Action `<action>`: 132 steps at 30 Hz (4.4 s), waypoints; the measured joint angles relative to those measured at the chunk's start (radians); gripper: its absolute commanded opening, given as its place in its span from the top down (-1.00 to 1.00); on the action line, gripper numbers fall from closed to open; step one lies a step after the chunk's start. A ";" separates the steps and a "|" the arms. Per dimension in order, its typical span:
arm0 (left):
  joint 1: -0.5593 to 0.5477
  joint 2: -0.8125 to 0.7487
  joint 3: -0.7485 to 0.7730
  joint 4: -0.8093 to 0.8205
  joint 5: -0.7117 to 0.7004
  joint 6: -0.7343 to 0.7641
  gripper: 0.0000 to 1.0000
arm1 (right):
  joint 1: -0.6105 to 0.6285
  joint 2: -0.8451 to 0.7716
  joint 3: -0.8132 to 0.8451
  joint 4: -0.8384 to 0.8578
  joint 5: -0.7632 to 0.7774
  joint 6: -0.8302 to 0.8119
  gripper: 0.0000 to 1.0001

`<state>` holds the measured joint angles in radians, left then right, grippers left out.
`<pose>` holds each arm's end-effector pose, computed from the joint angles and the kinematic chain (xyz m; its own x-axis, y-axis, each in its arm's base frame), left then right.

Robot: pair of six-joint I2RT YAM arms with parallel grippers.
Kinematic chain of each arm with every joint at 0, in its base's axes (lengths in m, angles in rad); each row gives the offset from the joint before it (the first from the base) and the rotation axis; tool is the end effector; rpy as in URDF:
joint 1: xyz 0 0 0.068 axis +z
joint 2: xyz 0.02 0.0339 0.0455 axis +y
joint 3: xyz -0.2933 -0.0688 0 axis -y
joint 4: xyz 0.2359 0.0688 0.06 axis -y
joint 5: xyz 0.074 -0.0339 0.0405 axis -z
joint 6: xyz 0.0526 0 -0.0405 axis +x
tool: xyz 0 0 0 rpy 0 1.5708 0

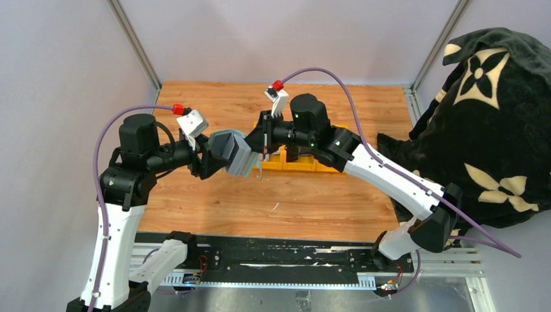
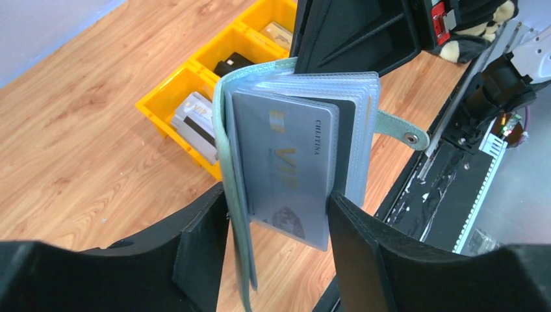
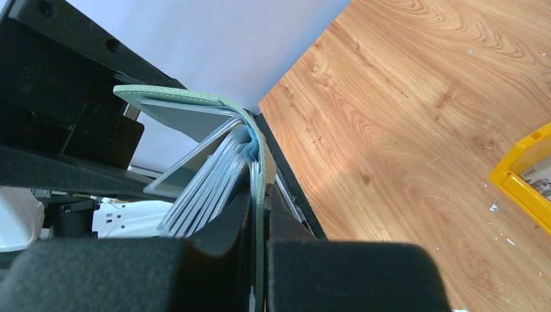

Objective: Take the credit cards out of the card holder
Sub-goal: Remove the credit card from the card holder.

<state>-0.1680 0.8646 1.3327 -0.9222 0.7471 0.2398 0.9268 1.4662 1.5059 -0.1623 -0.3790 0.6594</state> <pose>0.1067 -0.0544 0.4472 -0.2480 0.2188 -0.9437 0.8067 0.5860 -0.0761 0.1914 0.2873 0.4595 -0.6483 0.0845 -0.7567 -0.7165 0.2687 0.6438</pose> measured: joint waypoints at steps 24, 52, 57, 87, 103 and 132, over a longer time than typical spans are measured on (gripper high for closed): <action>-0.001 0.010 0.068 0.000 0.123 -0.074 0.44 | -0.045 -0.167 -0.221 0.249 -0.219 -0.012 1.00; -0.002 0.120 0.087 -0.010 0.370 -0.280 0.99 | -0.251 -0.082 -0.187 0.358 -0.650 -0.019 -0.56; -0.002 0.126 0.086 -0.010 0.375 -0.295 0.97 | -0.211 -0.061 -0.157 0.326 -0.686 -0.074 -0.57; 0.010 0.142 0.083 0.015 0.569 -0.371 0.81 | -0.157 -0.044 -0.133 0.265 -0.812 -0.225 0.56; 0.048 0.155 0.080 0.023 0.201 -0.414 1.00 | -0.214 -0.192 -0.138 0.198 -0.326 -0.114 -0.24; 0.095 0.096 -0.056 0.364 0.300 -0.732 0.82 | -0.124 -0.011 -0.225 0.549 -0.361 0.251 0.71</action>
<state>-0.0727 0.9607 1.2766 -0.5583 1.0473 -0.4923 0.8032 1.4555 1.2812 0.3862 -0.7403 0.9108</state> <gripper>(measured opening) 0.057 0.256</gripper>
